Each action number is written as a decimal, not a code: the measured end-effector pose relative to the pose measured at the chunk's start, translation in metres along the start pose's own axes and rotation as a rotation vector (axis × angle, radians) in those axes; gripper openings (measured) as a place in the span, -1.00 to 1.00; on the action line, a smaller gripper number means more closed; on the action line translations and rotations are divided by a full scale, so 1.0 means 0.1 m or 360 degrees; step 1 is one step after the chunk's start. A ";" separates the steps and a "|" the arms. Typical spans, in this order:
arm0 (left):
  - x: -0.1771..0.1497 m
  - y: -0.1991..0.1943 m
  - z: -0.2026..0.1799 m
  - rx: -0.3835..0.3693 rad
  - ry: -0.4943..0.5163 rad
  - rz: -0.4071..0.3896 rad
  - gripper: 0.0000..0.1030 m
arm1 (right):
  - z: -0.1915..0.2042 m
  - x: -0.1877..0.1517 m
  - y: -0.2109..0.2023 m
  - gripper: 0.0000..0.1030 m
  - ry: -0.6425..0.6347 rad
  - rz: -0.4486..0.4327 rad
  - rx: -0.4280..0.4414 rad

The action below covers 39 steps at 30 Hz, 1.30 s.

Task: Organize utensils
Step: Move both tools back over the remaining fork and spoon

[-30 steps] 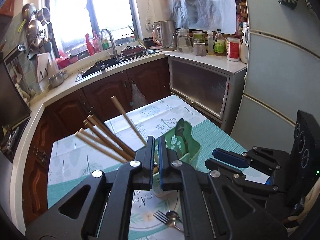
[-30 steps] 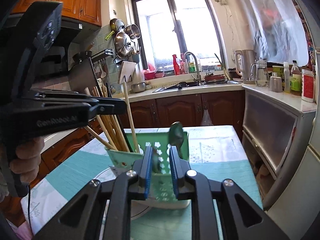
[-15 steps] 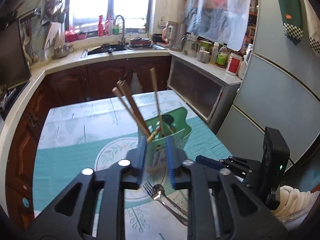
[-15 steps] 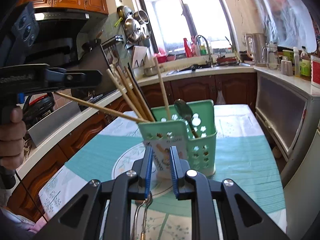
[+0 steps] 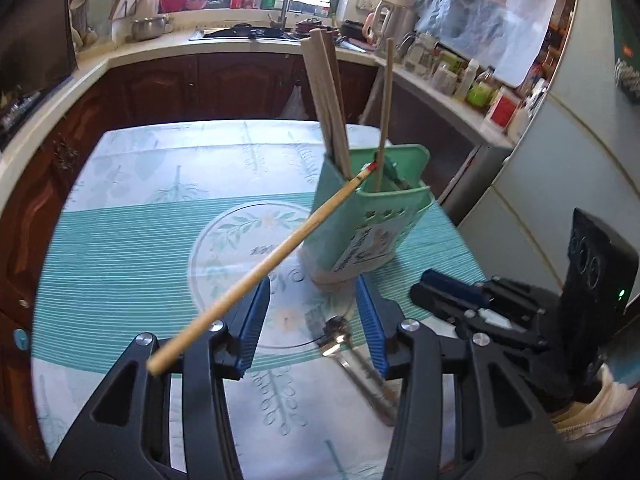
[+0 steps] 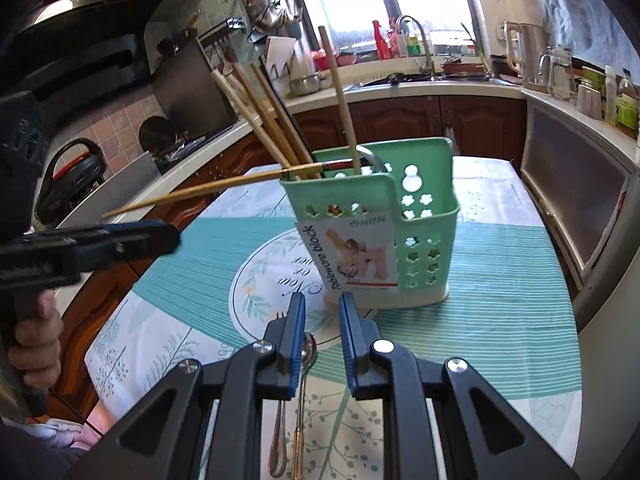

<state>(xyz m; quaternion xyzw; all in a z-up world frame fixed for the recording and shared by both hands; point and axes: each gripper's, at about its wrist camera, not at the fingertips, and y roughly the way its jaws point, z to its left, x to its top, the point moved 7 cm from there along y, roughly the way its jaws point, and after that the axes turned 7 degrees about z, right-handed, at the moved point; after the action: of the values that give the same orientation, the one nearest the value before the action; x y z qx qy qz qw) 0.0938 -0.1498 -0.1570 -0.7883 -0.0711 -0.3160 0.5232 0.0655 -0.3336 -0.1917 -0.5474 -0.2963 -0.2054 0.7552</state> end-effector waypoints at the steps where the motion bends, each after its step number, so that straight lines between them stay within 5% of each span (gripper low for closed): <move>1: 0.06 0.02 -0.01 -0.0037 -0.0021 -0.0030 -0.20 | 0.02 0.01 0.01 -0.67 -0.0012 0.0005 0.0002; 8: 0.48 -0.12 0.01 0.0064 -0.0065 -0.0321 -0.26 | 0.15 0.10 0.02 -0.67 -0.0037 -0.0017 0.0042; 11: 0.70 -0.21 -0.08 0.0048 -0.0050 -0.0389 -0.84 | 0.14 0.07 0.03 -0.67 -0.0038 -0.0009 0.0031; 15: 1.08 -0.33 -0.24 0.0075 -0.0009 -0.0421 -0.98 | 0.06 0.03 0.05 -0.67 0.0008 0.0003 0.0017; 25: 1.94 -0.42 -0.78 0.0194 0.0218 -0.0351 -0.99 | -0.03 -0.03 0.10 -0.67 0.0042 0.0028 -0.0009; 34: 1.51 -0.25 -0.81 0.0131 0.0227 -0.0201 -0.92 | -0.01 -0.09 0.14 -0.67 0.0006 0.0089 -0.0024; 39: 0.96 -0.19 -0.51 0.0125 0.0089 -0.0125 -0.11 | 0.01 -0.14 0.26 -0.67 -0.0001 0.0200 0.0009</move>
<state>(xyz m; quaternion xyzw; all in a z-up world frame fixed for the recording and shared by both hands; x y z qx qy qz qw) 0.1392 -0.2069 -0.0739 -0.7547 -0.0996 -0.3551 0.5426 0.0712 -0.3246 -0.2191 -0.5630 -0.2623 -0.1565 0.7680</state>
